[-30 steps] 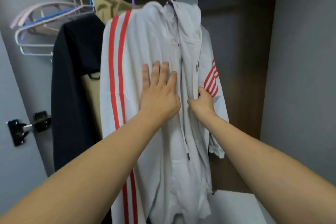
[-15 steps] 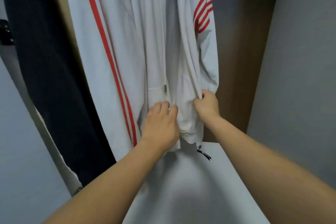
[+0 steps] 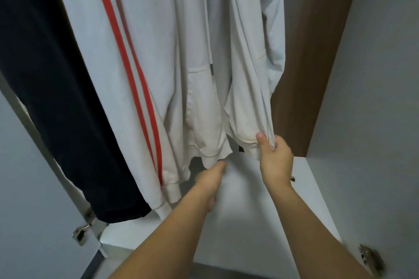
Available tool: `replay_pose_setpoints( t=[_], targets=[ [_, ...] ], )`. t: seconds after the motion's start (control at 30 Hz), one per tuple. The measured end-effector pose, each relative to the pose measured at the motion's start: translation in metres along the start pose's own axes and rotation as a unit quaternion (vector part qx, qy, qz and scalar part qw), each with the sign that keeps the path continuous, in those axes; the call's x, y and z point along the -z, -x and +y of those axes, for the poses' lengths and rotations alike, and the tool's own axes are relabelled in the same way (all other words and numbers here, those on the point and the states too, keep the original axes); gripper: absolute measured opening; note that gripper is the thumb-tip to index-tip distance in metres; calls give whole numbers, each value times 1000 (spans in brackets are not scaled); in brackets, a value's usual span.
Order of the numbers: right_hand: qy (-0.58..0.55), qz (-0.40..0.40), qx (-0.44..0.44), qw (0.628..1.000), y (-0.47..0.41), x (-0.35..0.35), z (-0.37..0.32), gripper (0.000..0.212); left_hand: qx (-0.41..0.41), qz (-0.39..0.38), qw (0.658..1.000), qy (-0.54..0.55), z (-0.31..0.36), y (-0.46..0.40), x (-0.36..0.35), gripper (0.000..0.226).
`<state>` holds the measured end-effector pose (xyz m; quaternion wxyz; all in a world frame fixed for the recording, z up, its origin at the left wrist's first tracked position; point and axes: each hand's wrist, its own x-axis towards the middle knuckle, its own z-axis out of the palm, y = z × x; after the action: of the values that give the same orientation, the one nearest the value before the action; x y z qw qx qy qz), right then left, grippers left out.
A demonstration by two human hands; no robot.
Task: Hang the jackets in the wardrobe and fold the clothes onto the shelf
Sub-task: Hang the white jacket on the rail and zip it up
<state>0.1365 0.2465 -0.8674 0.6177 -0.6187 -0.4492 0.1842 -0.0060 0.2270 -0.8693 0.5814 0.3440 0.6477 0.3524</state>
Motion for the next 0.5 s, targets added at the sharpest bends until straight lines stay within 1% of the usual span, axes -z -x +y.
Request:
replay_pose_setpoints(
  t=[0.03, 0.1, 0.13, 0.17, 0.27, 0.33, 0.37, 0.43, 0.5],
  targets=[
    [-7, 3, 1, 1000, 2, 2, 3, 33, 16, -8, 999, 40, -2, -4, -6, 36],
    [13, -13, -11, 1000, 3, 7, 11, 33, 30, -30, 993, 109, -7, -12, -21, 63],
    [31, -26, -26, 999, 2, 10, 14, 35, 31, -37, 987, 154, -8, -17, -29, 70],
    [40, -37, -46, 997, 1, 13, 15, 36, 22, -41, 977, 207, -9, -21, -36, 70],
    [45, -80, -90, 992, -2, 24, 14, 34, -39, -22, 937, 348, -5, -28, -49, 49],
    [23, -119, -131, 984, -2, 28, 9, 28, -78, -3, 920, 385, -4, -30, -46, 40],
    [-20, -138, -163, 977, -2, 29, 6, 23, -92, 1, 916, 391, -3, -27, -40, 35],
    [-136, -163, -231, 949, -1, 33, -4, 15, -129, -14, 913, 386, -1, -15, -25, 22],
    [-242, -186, -285, 909, 2, 42, -16, 17, -164, -58, 916, 362, 1, 4, -4, 16]
  ],
)
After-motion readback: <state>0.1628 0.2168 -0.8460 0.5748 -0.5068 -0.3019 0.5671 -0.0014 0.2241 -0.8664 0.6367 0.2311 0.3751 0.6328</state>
